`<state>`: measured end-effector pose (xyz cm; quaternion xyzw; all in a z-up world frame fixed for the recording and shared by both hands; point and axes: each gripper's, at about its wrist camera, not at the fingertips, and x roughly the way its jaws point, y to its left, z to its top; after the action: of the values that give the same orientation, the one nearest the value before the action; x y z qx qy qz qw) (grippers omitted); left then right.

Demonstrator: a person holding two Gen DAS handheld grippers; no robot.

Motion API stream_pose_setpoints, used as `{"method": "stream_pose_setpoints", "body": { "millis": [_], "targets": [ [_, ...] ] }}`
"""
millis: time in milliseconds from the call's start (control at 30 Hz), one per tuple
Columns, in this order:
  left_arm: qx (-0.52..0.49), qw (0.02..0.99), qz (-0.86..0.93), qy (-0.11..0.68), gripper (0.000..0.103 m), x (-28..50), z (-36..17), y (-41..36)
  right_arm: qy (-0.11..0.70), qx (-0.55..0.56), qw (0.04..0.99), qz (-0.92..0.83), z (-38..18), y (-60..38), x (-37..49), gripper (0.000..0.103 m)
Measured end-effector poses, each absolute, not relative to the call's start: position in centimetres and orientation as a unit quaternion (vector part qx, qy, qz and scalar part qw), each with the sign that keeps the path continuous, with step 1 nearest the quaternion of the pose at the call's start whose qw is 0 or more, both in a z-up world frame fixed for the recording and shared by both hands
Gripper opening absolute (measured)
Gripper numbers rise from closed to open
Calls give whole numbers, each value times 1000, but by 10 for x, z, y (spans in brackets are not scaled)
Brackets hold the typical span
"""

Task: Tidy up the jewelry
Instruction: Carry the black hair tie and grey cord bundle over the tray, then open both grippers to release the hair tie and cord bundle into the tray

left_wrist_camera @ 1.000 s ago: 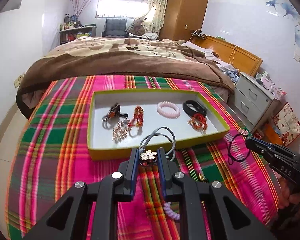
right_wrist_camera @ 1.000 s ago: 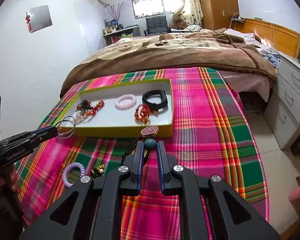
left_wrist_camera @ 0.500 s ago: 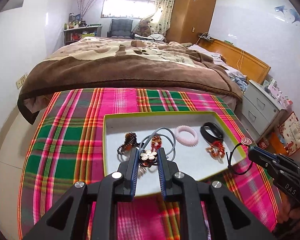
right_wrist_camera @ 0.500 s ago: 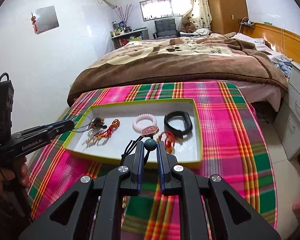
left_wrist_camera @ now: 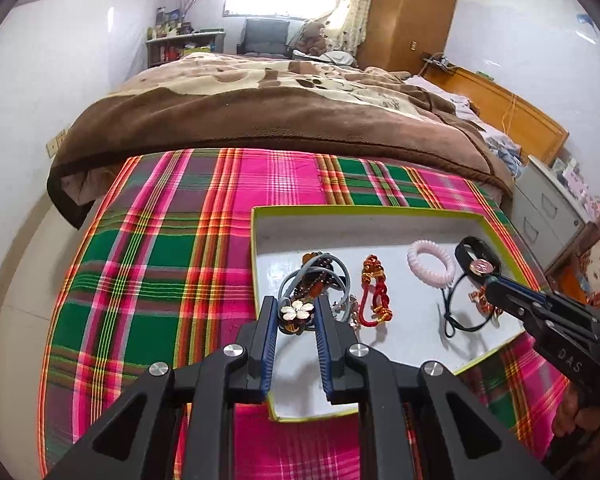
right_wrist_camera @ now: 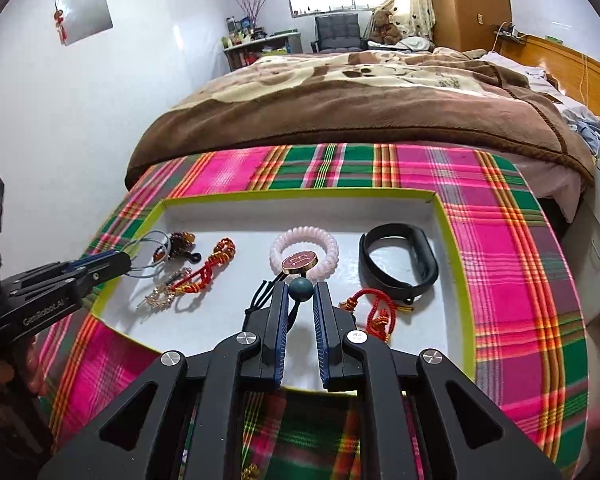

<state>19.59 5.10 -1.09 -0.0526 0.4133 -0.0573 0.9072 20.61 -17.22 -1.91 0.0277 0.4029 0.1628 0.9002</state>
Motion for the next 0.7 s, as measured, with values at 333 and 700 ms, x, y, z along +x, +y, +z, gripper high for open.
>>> {"method": "stream_pose_setpoints", "body": {
  "millis": [333,700],
  "targets": [
    [-66,899,-58,428,19,199,-21,51,406,-45,903,135,-30,-158,209,13],
    [-63,900,-59,427,20,197,-22,44,411,-36,902,130,-31,-164,209,13]
  ]
}}
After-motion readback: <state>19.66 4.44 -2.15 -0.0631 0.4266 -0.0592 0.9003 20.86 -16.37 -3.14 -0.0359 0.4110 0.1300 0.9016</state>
